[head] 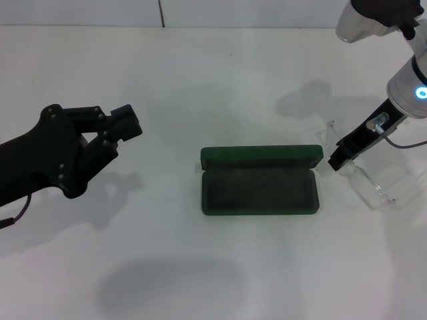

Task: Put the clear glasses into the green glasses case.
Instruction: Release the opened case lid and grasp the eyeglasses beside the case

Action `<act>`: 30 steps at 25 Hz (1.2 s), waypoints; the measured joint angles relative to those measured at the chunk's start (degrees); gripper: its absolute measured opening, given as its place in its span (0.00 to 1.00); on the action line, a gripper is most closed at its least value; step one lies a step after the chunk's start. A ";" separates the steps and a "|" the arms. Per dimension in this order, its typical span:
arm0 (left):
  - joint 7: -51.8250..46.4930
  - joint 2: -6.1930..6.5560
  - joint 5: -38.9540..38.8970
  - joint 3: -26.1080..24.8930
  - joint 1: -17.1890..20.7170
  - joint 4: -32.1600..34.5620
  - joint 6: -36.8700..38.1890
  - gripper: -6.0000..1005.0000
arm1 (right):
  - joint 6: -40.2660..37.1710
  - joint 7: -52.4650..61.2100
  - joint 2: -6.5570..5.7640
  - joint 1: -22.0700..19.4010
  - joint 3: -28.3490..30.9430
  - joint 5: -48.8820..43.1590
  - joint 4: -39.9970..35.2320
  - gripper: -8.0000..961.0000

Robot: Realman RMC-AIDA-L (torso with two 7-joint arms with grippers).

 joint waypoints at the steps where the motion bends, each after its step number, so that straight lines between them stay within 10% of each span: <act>1: 0.00 0.01 0.00 0.00 0.00 -0.12 0.00 0.09 | 0.00 0.00 0.00 0.00 0.00 0.00 0.00 0.29; 30: 0.00 0.09 0.01 -0.02 -0.02 -0.48 0.00 0.09 | -3.44 0.45 -0.30 -0.45 0.54 -0.07 -0.60 0.29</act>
